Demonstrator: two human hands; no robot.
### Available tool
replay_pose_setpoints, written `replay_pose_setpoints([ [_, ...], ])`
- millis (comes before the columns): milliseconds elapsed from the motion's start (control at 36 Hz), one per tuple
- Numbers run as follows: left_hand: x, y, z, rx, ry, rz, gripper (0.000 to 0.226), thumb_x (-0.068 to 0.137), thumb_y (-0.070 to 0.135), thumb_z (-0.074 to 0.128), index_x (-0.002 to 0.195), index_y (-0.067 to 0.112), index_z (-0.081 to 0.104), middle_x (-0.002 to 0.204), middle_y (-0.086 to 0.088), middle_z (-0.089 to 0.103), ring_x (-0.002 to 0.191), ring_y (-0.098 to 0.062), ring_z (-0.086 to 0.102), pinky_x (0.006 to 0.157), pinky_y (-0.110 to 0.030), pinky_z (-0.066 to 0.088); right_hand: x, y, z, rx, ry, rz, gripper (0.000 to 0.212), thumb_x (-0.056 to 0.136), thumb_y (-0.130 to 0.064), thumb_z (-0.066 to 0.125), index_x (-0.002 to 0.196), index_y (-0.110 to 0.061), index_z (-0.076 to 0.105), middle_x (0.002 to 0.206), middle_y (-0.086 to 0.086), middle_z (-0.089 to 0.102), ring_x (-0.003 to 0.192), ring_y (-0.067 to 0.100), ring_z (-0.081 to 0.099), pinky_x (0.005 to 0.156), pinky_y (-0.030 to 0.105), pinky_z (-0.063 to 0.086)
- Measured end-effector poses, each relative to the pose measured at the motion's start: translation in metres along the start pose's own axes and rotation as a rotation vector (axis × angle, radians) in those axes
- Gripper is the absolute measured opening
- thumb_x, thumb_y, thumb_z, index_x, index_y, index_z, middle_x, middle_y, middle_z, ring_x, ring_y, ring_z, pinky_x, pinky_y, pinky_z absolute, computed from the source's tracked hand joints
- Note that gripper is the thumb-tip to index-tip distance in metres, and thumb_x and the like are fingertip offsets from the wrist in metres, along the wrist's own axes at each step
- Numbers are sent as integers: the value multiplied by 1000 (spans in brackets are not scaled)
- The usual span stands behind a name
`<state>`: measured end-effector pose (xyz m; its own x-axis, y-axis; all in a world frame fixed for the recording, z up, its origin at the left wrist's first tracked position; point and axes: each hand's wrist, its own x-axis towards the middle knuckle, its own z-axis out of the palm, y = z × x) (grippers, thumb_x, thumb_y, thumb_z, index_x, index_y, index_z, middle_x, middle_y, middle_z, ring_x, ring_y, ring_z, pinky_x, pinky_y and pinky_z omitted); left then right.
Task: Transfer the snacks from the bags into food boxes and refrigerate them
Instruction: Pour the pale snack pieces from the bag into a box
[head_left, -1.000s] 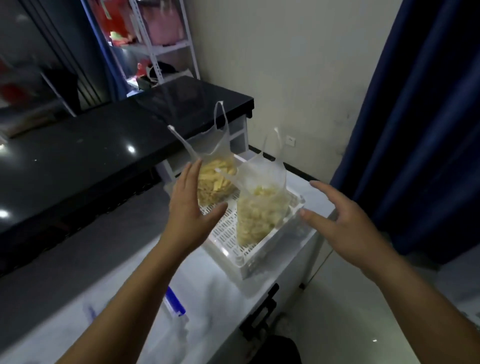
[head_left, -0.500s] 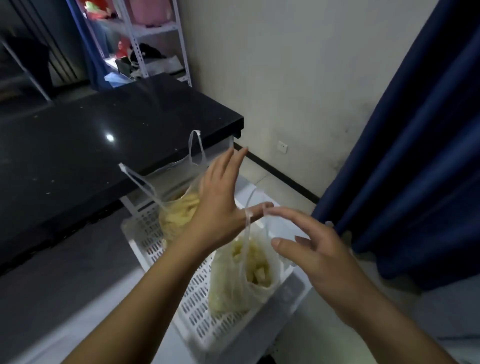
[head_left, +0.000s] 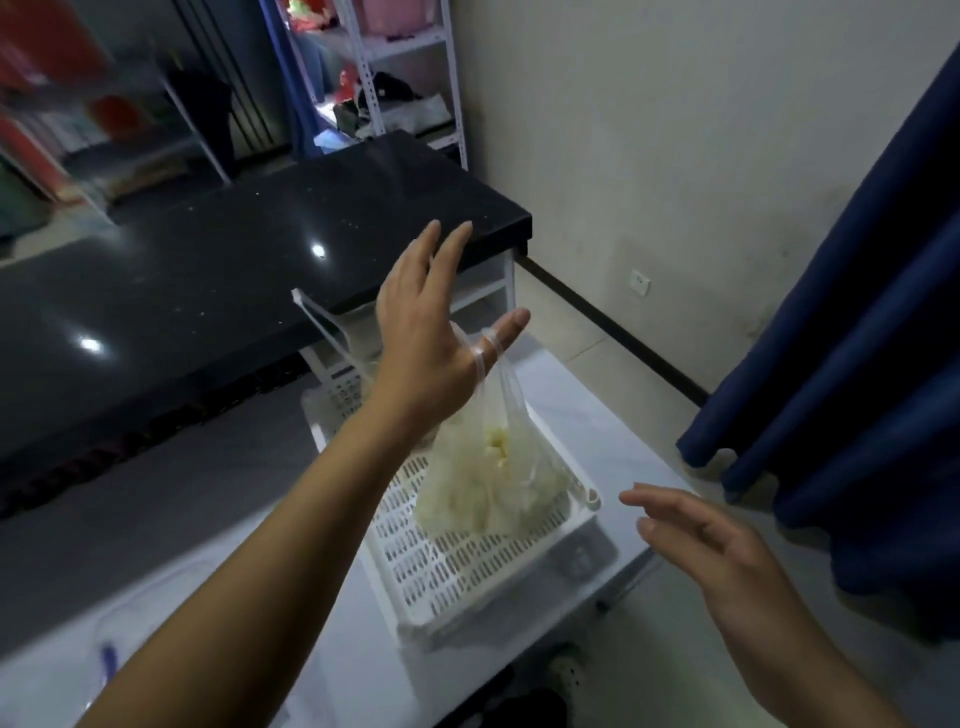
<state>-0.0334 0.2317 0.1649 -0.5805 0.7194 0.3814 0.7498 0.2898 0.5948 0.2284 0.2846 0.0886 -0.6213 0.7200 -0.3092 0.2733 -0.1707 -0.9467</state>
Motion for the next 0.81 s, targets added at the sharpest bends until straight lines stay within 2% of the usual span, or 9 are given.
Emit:
replay_pose_setpoints([
  [111,-11,27,-21,39,46,0,87,88,51,70,158,29,24,167,0,11,153,-24,9,122,-57,19,-7,-2,1,40,-80,-1,25,82,-41,72,105,-50,73,111,-34,67,110,-11,58,84,17,42],
  [194,-14,49,-40,68,116,-1,85,87,51,71,157,28,27,166,-1,15,153,-23,13,122,-54,21,-11,-4,11,201,-114,41,51,63,-52,72,113,-45,71,123,-21,67,116,1,61,99,32,48],
  [306,-15,76,-67,74,168,-1,84,88,51,71,156,21,30,164,-4,22,152,-22,19,123,-50,23,-14,6,31,394,-241,170,69,62,-46,78,128,-45,58,134,-7,59,125,16,58,103,49,49],
  [417,-17,94,-90,27,208,-9,81,88,50,71,154,22,35,162,-3,29,149,-18,26,122,-45,27,-19,22,55,804,-321,342,53,74,-25,69,125,-35,58,119,-2,69,112,24,65,80,52,58],
  [528,-28,93,-112,-10,252,-2,77,88,50,69,152,20,38,157,-2,38,141,-12,37,117,-30,34,-16,34,72,1137,-536,528,32,95,-6,59,121,-25,60,130,-24,63,120,7,62,105,59,45],
  [556,-33,88,-118,-4,260,-17,76,89,51,68,151,20,39,156,-2,39,140,-11,38,116,-28,35,-19,34,75,1165,-610,483,34,86,-15,75,119,-21,69,126,-14,69,118,17,66,100,66,45],
  [639,-52,61,-140,-85,297,-125,73,89,52,63,150,17,43,152,-3,46,139,-15,44,116,-41,39,-33,28,82,1167,-608,317,91,54,-27,99,137,-22,61,135,14,65,116,41,65,78,67,52],
  [722,-80,28,-165,-180,359,-225,72,86,55,64,148,22,47,152,-2,47,137,-13,46,115,-45,41,-40,22,95,981,-554,218,71,75,-18,72,142,-28,52,133,11,66,109,36,70,72,56,57],
  [806,-108,-4,-189,-152,371,-209,78,81,63,64,148,27,46,153,1,45,140,-12,43,115,-47,40,-42,25,120,877,-507,188,58,74,-13,68,129,-30,64,130,10,68,108,34,70,71,50,60],
])
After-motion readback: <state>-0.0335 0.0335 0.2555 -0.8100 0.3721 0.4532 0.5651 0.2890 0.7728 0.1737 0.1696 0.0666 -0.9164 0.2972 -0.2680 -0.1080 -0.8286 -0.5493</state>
